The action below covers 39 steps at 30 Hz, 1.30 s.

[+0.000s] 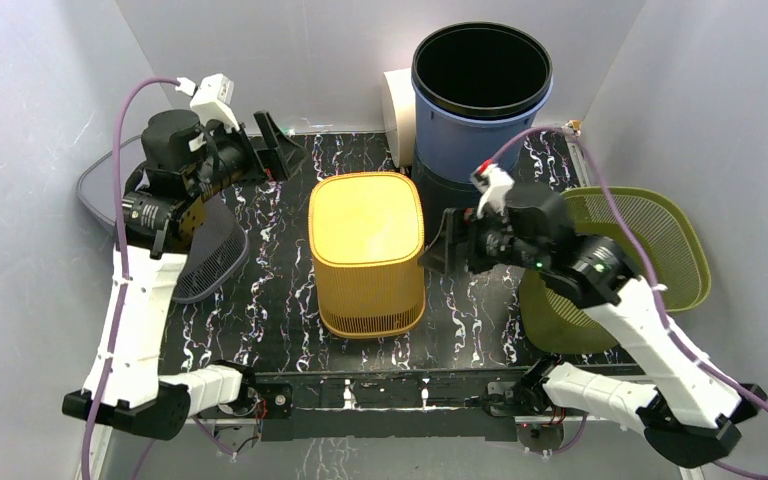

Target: Turn the large container upside down

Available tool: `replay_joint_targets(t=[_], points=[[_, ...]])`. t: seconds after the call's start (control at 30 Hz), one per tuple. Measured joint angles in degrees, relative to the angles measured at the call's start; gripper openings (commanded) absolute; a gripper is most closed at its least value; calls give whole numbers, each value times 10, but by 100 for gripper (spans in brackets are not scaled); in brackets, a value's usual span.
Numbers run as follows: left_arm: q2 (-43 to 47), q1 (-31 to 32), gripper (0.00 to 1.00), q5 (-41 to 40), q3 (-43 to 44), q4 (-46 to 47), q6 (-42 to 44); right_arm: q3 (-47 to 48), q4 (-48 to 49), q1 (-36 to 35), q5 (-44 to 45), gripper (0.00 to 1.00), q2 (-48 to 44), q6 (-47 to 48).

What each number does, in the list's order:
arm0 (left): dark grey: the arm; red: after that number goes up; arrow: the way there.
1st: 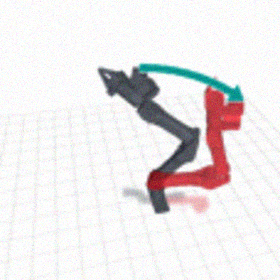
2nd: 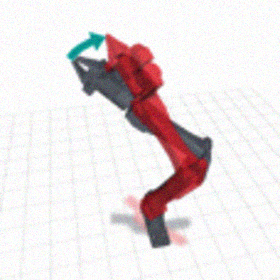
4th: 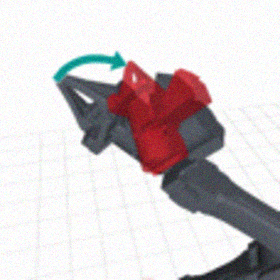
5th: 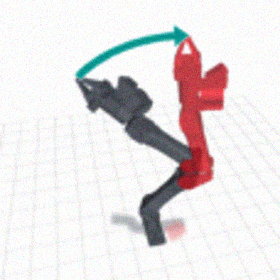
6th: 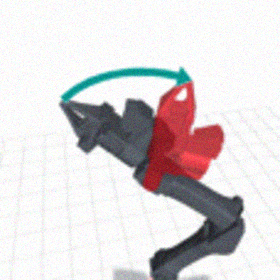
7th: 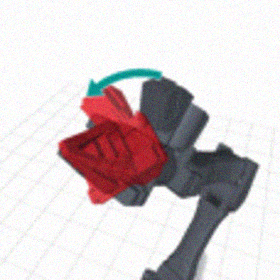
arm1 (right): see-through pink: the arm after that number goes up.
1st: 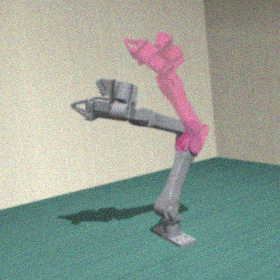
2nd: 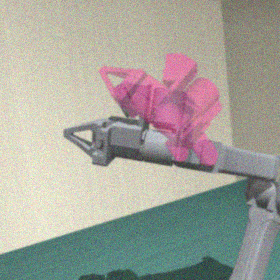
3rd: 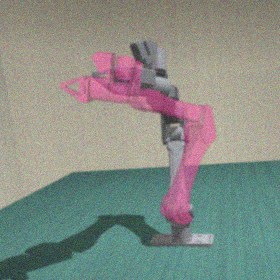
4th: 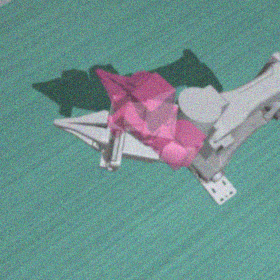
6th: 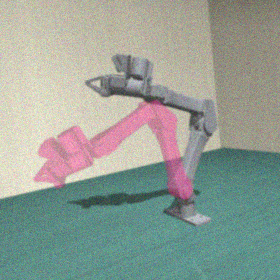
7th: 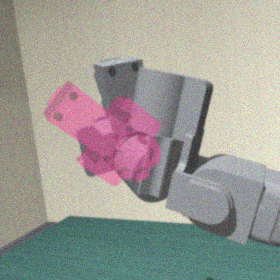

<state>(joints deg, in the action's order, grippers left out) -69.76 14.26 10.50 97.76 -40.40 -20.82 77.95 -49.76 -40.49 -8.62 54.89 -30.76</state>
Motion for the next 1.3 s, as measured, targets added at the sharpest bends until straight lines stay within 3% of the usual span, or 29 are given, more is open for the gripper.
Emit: replay_joint_targets(t=[0.1, 0.23, 0.43, 0.63, 0.77, 1.0, 1.17, 1.3], points=[[27, 0, 98, 61, -37, 30, -37, -43, -39, 0, -39, 69, 24, 20], [38, 1, 98, 99, -64, 45, -69, -115, -19, 0, -63, 60, 43, 21], [50, 1, 98, 126, -69, 37, -105, -189, 169, -9, -53, 64, 72, -41], [43, 1, 98, 126, 2, 27, -102, -148, 360, -31, 42, 71, 231, -87], [47, 1, 98, 124, -4, 23, -95, -111, 422, -31, 99, 78, 295, -101], [41, 2, 98, 128, -108, -3, -75, -160, 428, -33, 104, 87, 211, -99], [9, 42, 98, 145, -124, -8, -60, -181, 320, -32, 127, 95, 82, -87], [-12, 83, 98, 172, -122, -14, -36, -128, 221, -32, 157, 97, 25, -53]])
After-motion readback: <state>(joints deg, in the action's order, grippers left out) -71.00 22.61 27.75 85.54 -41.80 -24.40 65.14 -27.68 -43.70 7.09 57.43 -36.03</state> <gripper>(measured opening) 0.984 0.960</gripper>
